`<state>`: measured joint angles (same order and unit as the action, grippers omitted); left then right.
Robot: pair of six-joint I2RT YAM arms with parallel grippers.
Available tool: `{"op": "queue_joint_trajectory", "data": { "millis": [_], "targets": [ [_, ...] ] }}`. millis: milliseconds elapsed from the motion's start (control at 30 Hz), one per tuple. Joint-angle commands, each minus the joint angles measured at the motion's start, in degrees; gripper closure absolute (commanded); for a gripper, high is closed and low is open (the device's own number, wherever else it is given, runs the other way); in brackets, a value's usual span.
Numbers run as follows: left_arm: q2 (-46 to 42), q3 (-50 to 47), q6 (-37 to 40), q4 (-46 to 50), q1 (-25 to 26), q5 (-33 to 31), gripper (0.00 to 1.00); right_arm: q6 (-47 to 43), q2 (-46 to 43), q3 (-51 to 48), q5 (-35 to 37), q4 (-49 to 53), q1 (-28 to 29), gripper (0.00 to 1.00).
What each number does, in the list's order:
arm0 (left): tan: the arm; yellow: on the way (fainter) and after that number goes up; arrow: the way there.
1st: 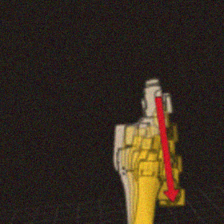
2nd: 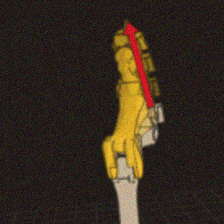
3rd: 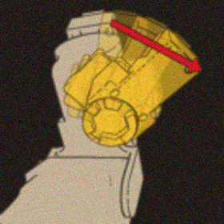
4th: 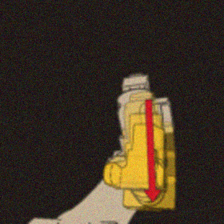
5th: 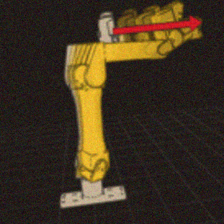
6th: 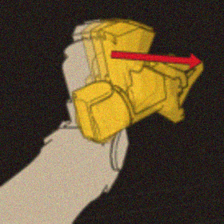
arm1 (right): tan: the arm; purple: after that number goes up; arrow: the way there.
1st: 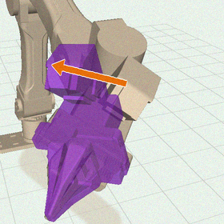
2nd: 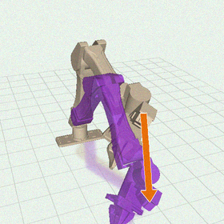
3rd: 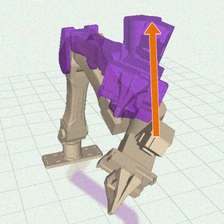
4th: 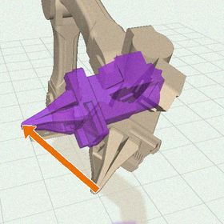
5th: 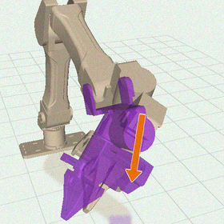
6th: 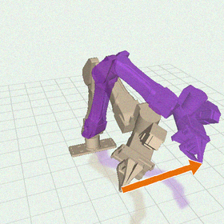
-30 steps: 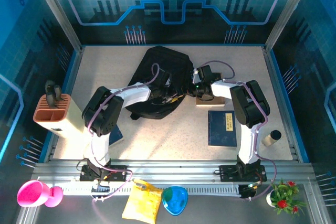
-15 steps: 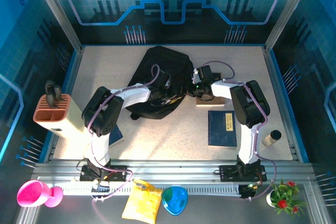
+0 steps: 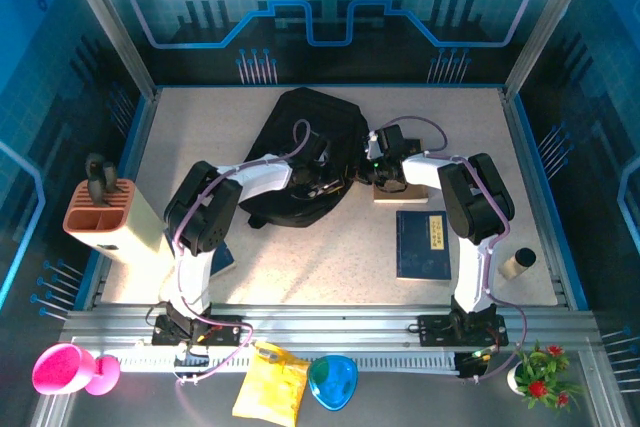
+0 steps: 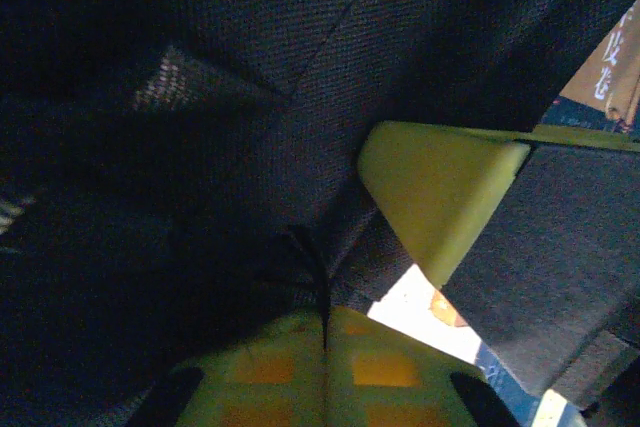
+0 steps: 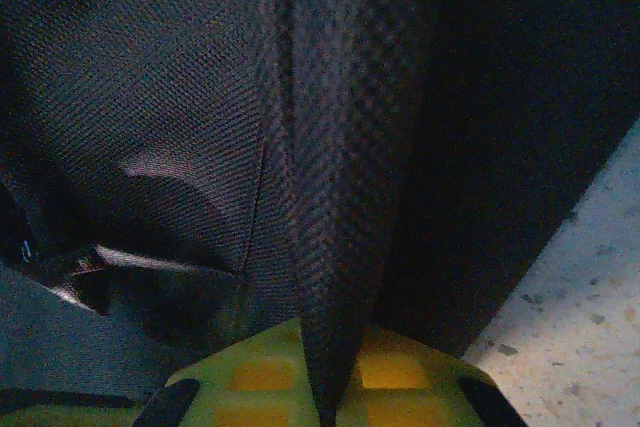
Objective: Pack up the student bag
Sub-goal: Unzip the student bag at the top-center of the table.
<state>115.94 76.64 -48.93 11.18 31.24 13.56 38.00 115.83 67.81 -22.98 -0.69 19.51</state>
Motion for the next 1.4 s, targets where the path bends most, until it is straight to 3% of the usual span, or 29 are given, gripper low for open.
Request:
{"op": "queue_joint_trajectory", "data": {
  "millis": [0,300,533,1067,1233,1367],
  "targets": [
    [-1.6,0.7,2.3,3.5,0.4,-1.9,0.97,0.5,0.2,-1.5,2.5,4.2,1.3,0.95],
    [-10.4,-5.1,5.4,5.8,0.4,-2.3,0.96,2.2,0.5,0.3,7.9,5.1,1.3,0.98],
    [-12.3,-7.2,6.9,7.3,0.4,-4.2,1.0,3.1,0.6,1.1,9.5,5.0,1.5,0.98],
    [-18.9,-10.5,11.1,18.3,0.2,-15.6,1.0,3.2,2.4,6.4,18.1,8.4,1.8,1.0],
    [-22.3,-15.3,12.5,18.2,-3.3,-16.6,1.0,2.2,3.7,9.5,20.0,9.2,1.6,1.0],
    [-25.4,-18.3,13.4,14.9,-5.7,-13.5,1.0,0.9,4.0,12.3,19.7,9.9,1.5,1.0]
  ]
}}
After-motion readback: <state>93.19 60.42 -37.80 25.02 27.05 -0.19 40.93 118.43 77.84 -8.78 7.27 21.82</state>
